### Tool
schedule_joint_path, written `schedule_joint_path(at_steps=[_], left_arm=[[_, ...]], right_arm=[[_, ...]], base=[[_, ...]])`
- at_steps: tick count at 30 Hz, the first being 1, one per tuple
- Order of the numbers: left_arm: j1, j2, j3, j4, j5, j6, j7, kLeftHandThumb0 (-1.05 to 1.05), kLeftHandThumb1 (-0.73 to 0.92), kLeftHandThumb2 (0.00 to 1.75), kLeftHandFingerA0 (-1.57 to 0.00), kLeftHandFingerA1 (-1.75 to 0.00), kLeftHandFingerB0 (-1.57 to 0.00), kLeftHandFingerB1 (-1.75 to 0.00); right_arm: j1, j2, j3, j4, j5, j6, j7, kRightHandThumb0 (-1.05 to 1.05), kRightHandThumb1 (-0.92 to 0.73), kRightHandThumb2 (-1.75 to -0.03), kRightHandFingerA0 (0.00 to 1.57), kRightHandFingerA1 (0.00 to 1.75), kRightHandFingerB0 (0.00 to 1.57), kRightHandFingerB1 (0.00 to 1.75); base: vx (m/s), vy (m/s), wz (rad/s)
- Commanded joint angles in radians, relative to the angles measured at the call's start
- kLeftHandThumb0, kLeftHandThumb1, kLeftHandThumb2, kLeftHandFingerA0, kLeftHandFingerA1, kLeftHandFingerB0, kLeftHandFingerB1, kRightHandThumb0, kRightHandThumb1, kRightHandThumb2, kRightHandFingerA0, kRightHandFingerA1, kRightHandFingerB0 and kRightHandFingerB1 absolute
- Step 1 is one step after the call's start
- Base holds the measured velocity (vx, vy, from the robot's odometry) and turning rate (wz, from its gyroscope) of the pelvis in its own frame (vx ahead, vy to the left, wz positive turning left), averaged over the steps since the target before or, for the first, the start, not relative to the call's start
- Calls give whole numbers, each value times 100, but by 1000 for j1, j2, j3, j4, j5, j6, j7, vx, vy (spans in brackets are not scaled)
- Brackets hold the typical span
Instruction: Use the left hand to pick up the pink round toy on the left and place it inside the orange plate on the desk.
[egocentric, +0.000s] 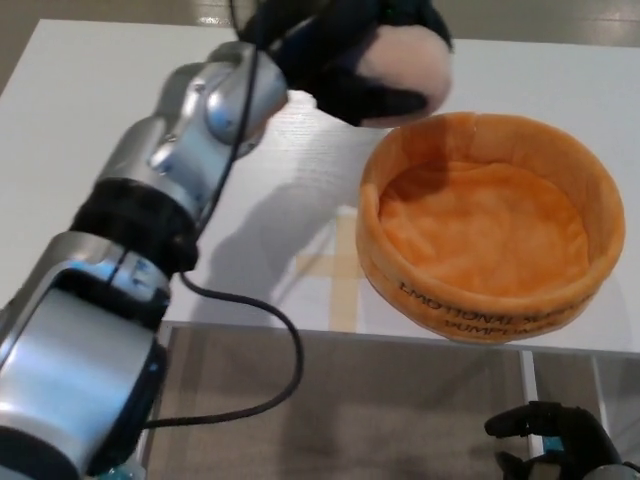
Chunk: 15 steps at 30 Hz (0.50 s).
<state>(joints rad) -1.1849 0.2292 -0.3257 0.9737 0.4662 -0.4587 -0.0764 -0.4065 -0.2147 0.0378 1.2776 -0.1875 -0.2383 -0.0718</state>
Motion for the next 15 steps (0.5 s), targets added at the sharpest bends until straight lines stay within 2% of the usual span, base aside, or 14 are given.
schedule_joint_path(at_steps=[1,2,3,4,5,6,9,10,11,12,13,15], left_arm=[[-31,-51,-26,33,34,34,46,-22,74,65,-79,-158,-78,-97],[-32,-61,-41,28,48,55,45,-20,74,62,-77,-163,-67,-120],[-33,-65,-48,27,53,64,45,-20,74,62,-77,-163,-67,-120],[-32,-68,-54,26,58,70,44,-21,74,63,-77,-161,-73,-107],[-32,-70,-58,25,62,76,44,-21,74,63,-77,-161,-73,-107],[-28,-80,-68,28,64,81,37,-17,74,65,-77,-154,-81,-82],[-11,-102,-92,40,73,77,41,-13,73,63,-81,-151,-82,-75],[-8,-106,-97,43,75,76,43,-13,71,62,-83,-147,-83,-66],[-9,-112,-102,48,73,90,24,-15,73,62,-95,-121,-77,-53],[-10,-117,-106,52,72,101,10,-15,73,62,-95,-121,-77,-53],[-11,-122,-113,61,71,108,-12,-16,75,62,-101,-104,-69,-47],[-13,-126,-123,73,68,112,-34,-16,75,62,-101,-104,-69,-47]], right_arm=[[0,12,4,8,-5,13,4,-24,-44,-85,75,88,71,82],[0,16,3,7,-2,13,5,-22,-45,-84,76,89,70,82],[1,17,2,7,-1,12,6,-22,-45,-84,76,89,70,82],[3,16,5,6,-5,7,2,-22,-44,-84,78,89,72,82],[5,16,7,6,-8,3,0,-22,-44,-84,78,89,72,82],[3,17,8,7,-9,11,-3,-23,-44,-84,76,88,70,81],[7,15,7,8,-6,0,4,-22,-45,-84,78,89,71,82],[8,16,7,8,-6,-2,2,-22,-44,-85,79,90,72,83],[8,16,8,8,-7,-2,0,-23,-44,-85,79,90,72,82],[8,16,8,8,-7,-1,-1,-23,-44,-85,79,90,72,82],[7,17,8,7,-7,2,-2,-23,-45,-85,77,89,70,81],[6,19,9,7,-7,8,-1,-23,-45,-85,77,89,70,81]], base=[[0,0,0],[0,0,0],[0,0,0],[0,0,0],[0,0,0],[0,0,0],[0,0,0],[0,0,0],[0,0,0],[0,0,0],[0,0,0],[0,0,0]])
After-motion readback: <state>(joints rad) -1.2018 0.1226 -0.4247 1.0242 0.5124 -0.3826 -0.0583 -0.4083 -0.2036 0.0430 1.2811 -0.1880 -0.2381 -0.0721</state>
